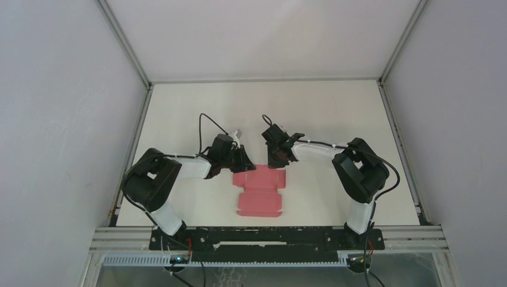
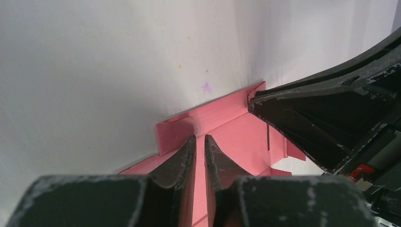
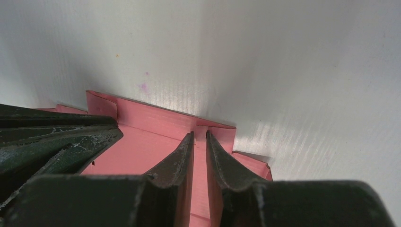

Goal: Fold the paper box
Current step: Fold the paper box at the center of the board.

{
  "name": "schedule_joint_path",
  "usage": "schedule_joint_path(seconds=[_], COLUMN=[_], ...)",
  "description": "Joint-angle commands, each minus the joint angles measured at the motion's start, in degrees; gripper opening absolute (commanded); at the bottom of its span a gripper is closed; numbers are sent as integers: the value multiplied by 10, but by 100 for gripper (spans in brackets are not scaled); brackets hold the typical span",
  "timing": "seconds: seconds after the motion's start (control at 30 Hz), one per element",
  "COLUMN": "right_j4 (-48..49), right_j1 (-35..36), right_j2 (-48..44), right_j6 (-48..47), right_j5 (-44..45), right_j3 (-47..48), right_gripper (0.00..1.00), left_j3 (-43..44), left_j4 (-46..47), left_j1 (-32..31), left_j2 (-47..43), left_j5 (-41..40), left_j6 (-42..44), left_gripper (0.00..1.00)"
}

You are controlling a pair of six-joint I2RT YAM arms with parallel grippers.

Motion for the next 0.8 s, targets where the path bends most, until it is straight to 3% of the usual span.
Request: schedule_joint_path(seconds=[0.0,0.77], right_j4=[-19,-20], right_j1=[0,-1], right_j2=[52,56], right_j6=[-8,-17], right_j5=[9,11], right_j3=[-23,-23], right_gripper=[23,23], left_j3=[9,-12], left_j4=[10,74], left_j1=[11,42], left_j2=[27,71], left_j5=[3,48], left_j6=[-11,-29], left_gripper=[17,16])
